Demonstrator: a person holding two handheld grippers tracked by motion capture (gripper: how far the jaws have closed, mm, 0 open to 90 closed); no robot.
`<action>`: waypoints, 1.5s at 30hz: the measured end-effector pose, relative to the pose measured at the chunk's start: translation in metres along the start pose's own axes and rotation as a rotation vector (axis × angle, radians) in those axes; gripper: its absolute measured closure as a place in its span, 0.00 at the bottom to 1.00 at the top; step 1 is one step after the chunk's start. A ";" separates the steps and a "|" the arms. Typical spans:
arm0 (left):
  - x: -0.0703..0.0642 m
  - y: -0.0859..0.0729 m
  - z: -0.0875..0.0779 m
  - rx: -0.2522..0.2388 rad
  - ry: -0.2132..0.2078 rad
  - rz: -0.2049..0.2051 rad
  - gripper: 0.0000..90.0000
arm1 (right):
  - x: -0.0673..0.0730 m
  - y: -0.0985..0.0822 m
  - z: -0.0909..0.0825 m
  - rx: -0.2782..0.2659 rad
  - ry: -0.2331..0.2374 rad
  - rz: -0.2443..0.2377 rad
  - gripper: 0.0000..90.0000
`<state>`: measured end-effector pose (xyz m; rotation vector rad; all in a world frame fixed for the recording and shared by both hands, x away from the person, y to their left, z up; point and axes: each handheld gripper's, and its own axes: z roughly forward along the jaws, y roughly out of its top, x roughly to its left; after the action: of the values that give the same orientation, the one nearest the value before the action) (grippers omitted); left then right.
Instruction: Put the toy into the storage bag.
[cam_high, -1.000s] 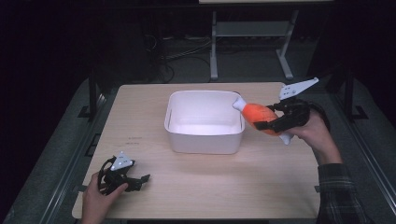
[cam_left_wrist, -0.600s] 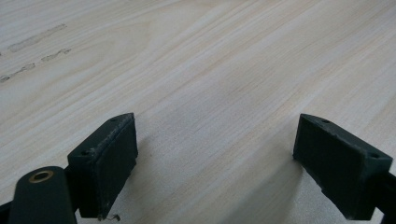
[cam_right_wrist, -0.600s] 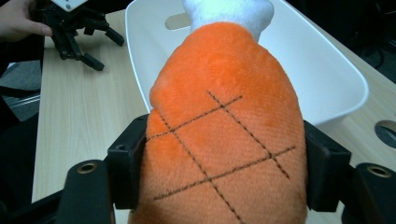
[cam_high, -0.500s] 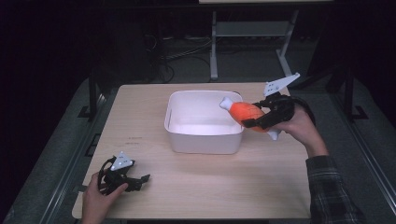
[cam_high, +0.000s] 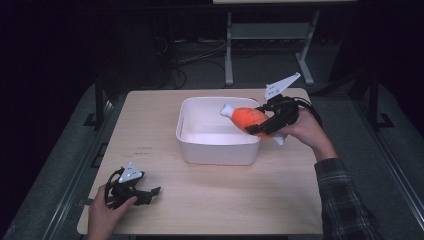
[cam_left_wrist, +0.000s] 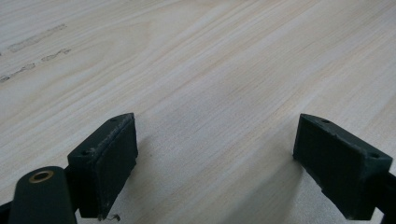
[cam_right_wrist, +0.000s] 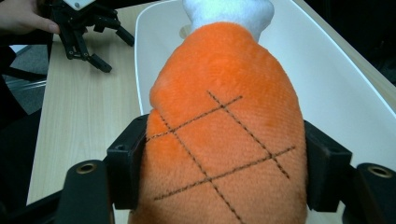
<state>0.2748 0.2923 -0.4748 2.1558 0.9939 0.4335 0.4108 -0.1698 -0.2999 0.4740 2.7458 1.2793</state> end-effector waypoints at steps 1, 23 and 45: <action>0.000 0.000 0.000 0.000 0.000 0.000 0.14 | 0.000 0.002 0.002 0.002 0.002 -0.005 0.33; 0.000 0.000 0.000 0.001 0.001 0.001 0.14 | 0.002 0.042 0.052 0.062 0.095 -0.107 0.32; 0.000 0.000 0.000 0.003 -0.001 0.000 0.14 | 0.004 0.054 0.090 0.141 0.142 -0.160 0.29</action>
<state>0.2748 0.2923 -0.4747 2.1580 0.9951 0.4315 0.4376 -0.0699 -0.3168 0.1729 2.9337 1.1293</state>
